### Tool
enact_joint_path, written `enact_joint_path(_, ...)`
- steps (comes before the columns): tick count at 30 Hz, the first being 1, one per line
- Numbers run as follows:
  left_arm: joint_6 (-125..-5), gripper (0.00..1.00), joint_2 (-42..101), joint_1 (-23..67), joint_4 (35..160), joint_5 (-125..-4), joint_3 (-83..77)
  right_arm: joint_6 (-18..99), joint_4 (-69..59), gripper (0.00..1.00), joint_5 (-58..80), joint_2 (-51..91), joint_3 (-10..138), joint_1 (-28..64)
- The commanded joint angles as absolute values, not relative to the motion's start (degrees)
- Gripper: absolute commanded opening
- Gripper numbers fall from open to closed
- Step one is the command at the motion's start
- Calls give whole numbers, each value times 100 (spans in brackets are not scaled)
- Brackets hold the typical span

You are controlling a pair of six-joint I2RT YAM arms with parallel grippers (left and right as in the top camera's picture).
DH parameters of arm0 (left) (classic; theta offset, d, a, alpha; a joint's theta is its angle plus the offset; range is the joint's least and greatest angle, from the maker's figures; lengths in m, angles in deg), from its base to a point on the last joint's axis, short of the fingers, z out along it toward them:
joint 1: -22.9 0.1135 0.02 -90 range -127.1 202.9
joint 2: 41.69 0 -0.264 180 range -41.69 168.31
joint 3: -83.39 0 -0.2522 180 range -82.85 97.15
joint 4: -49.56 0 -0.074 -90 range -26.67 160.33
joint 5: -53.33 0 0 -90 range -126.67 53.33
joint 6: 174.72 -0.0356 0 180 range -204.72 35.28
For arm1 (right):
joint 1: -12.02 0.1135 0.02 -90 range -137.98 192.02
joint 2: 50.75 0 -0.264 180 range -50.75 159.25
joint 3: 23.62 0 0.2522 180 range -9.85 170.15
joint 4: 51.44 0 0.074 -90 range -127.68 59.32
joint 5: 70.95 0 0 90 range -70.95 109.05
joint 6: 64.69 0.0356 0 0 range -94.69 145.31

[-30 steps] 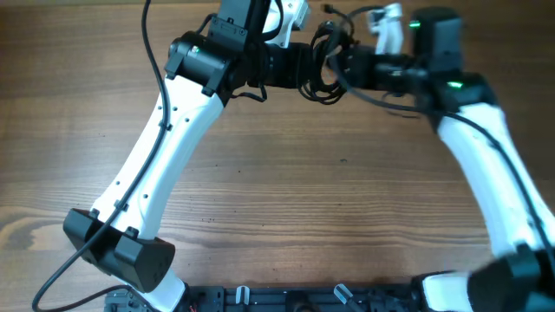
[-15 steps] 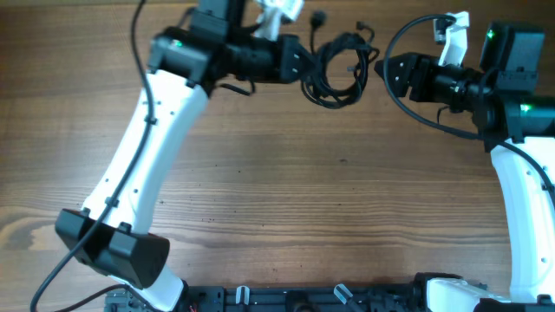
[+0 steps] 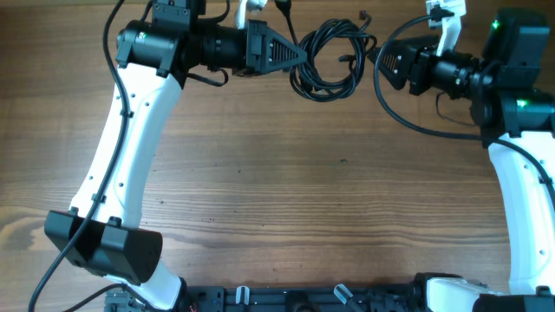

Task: Untangle cables

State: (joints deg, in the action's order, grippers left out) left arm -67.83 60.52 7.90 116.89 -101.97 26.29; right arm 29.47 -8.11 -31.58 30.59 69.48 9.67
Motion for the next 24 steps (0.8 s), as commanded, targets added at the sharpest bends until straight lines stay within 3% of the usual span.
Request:
enact_joint_path(1,-6770,4,5967,774,11656,-10817,2699,3004,-986,53,-3407,3236,6996,954)
enact_joint_path(6,-6768,4,5967,774,11693,-10935,2699,3157,-1314,37,-3807,3424,6996,954)
enact_joint_path(12,-6750,4,5967,621,11689,-10972,2699,3883,-2048,36,-4146,3428,6996,1126)
enact_joint_path(16,-6680,4,5967,610,11693,-10977,2699,3894,-2077,33,-3615,3431,6996,1555)
enact_joint_path(18,-6624,4,5967,554,11691,-10977,2699,3918,-2315,25,-3599,3435,6996,1697)
enact_joint_path(20,-6626,4,5967,451,11680,-10972,2699,4104,-2523,5,-3542,3439,6996,1732)
enact_joint_path(24,-6621,4,5967,414,11651,-10402,2699,4508,-1821,4,-2251,3431,6996,1725)
